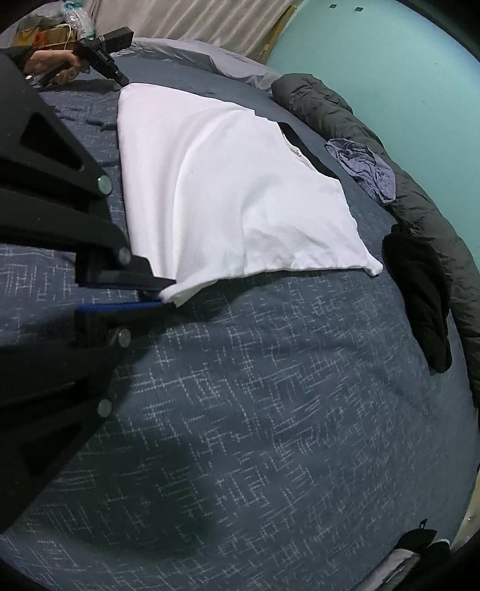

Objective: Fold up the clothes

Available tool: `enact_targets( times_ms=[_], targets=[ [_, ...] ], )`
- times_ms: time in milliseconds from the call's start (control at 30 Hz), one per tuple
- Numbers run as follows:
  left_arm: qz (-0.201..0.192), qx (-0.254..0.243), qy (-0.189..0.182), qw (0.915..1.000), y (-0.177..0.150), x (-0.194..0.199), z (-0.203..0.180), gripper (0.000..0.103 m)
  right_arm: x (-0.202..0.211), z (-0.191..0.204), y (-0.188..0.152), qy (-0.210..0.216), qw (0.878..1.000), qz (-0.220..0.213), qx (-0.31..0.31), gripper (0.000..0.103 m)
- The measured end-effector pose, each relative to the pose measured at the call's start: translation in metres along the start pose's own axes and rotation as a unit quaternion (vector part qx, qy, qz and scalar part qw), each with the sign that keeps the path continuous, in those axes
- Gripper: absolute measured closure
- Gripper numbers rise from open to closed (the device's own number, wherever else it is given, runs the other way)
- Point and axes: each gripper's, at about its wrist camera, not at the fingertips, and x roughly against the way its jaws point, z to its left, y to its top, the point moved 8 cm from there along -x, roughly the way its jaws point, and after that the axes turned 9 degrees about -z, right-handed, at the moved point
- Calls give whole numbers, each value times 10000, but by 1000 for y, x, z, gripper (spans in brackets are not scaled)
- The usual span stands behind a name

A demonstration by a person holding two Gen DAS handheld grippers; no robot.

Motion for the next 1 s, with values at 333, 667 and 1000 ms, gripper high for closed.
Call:
enact_targets(
  times_ms=[333, 667, 1000],
  targets=[
    [402, -850, 424, 9947, -18, -23, -10, 92, 2, 3, 2, 15, 10000, -20, -3, 98],
    [325, -1083, 615, 9917, -14, -16, -10, 101, 4, 2, 3, -10, 10000, -66, 42, 98],
    [427, -879, 535, 9938, -17, -15, -4, 100, 2, -15, 4, -316, 9992, 8, -237, 85]
  ],
)
